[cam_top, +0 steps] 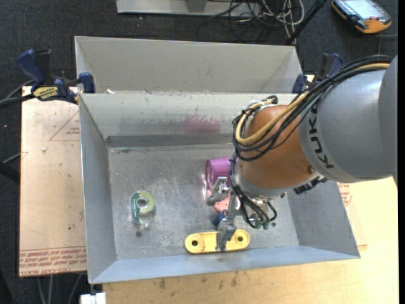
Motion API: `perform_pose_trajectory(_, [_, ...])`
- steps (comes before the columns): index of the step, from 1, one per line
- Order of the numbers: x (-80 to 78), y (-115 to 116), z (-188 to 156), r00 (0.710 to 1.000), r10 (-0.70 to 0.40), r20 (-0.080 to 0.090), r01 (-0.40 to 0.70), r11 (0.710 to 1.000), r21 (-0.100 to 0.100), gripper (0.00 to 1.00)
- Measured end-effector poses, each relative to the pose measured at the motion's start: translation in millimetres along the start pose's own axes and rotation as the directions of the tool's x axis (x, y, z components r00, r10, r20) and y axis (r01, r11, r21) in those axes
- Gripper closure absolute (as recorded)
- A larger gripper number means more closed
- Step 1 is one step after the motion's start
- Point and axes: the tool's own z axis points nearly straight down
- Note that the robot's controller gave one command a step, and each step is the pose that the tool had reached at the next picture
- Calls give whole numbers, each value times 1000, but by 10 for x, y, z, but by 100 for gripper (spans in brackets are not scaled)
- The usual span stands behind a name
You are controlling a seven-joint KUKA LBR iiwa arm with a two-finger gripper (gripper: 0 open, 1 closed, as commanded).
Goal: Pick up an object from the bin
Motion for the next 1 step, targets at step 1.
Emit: perform_pose_trajectory(1, [-20, -3, -41, 1000, 2, 8, -2, 1000, -1, 0])
